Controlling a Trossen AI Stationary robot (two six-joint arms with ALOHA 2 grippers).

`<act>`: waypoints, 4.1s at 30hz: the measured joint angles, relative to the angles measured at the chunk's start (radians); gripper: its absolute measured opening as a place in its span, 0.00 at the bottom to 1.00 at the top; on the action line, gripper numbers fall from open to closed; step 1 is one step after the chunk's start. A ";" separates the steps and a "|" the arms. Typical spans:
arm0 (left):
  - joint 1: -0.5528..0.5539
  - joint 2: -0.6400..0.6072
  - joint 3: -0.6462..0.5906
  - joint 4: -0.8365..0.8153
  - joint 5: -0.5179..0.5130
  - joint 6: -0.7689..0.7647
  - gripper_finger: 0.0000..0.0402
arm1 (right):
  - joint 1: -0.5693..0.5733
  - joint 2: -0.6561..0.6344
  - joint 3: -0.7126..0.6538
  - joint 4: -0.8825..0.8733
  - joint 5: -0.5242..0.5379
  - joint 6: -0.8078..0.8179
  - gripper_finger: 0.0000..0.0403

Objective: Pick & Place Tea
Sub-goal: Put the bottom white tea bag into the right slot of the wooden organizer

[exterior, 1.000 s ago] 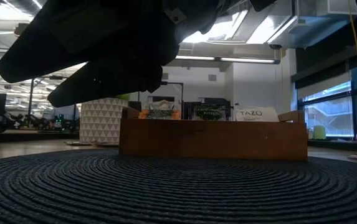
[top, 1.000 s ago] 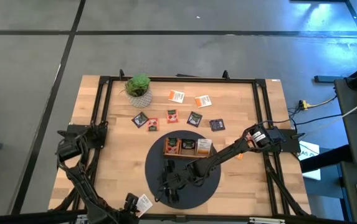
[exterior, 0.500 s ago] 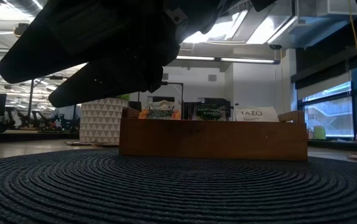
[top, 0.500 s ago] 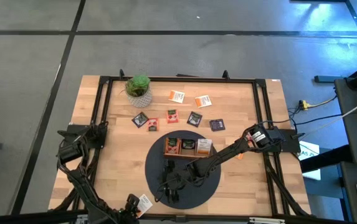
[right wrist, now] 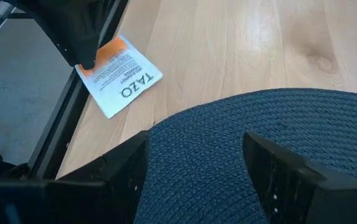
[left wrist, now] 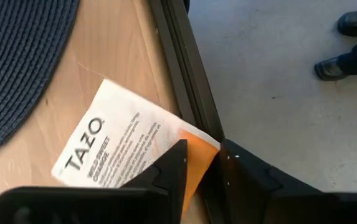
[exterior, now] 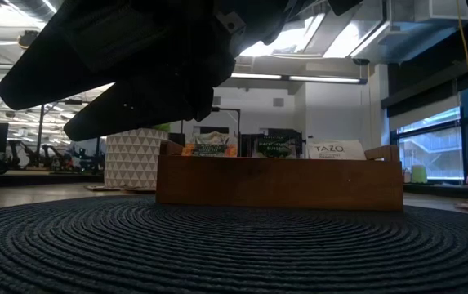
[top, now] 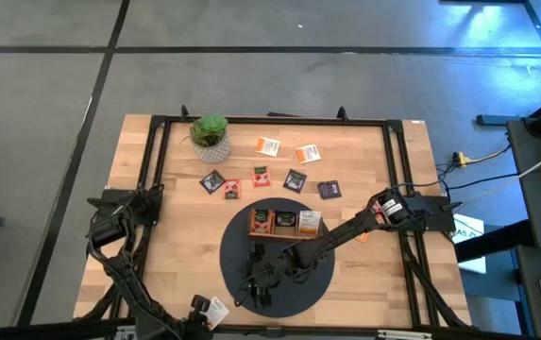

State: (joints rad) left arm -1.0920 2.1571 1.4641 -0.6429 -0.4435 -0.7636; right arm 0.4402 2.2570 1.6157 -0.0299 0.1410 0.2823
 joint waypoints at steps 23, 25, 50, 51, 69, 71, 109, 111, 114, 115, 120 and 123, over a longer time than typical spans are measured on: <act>0.003 -0.010 -0.003 0.045 -0.016 -0.035 0.01 | 0.000 0.000 0.000 -0.006 -0.001 -0.003 0.64; 0.003 -0.017 -0.004 0.045 -0.017 -0.035 0.01 | 0.000 0.000 0.000 -0.006 -0.001 -0.003 0.64; 0.069 -0.084 -0.004 0.030 -0.061 -0.080 0.00 | 0.035 -0.002 0.000 0.067 -0.005 -0.375 0.64; 0.075 -0.084 -0.004 0.041 -0.062 -0.080 0.00 | 0.035 -0.002 0.000 0.062 -0.006 -0.372 0.64; 0.144 -0.087 0.065 -0.017 -0.124 0.082 0.00 | -0.114 -0.002 0.000 -0.047 -0.612 0.579 0.64; 0.152 -0.087 0.073 -0.032 -0.139 0.107 0.00 | -0.130 -0.002 0.000 -0.046 -0.614 0.594 0.64; 0.135 -0.088 0.102 0.012 -0.020 0.130 0.00 | -0.204 0.002 0.000 -0.039 -0.652 0.536 0.01; 0.133 -0.088 0.102 0.013 -0.015 0.116 0.00 | -0.211 0.001 0.000 -0.040 -0.663 0.536 0.01; 0.117 -0.088 0.102 0.011 -0.027 0.056 0.00 | -0.214 -0.017 0.000 -0.047 -0.669 0.519 0.01; 0.113 -0.088 0.102 0.013 -0.031 0.034 0.00 | -0.215 -0.034 -0.001 -0.065 -0.666 0.502 0.01; 0.106 -0.089 0.102 0.017 -0.057 -0.112 0.00 | -0.219 -0.165 0.000 -0.237 -0.534 0.365 0.00; 0.104 -0.101 0.102 0.019 -0.055 -0.131 0.00 | -0.219 -0.283 0.000 -0.449 -0.420 0.275 0.00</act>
State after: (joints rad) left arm -0.9878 2.0556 1.5658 -0.6244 -0.4987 -0.8951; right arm 0.2214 1.9741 1.6161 -0.4794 -0.2794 0.5576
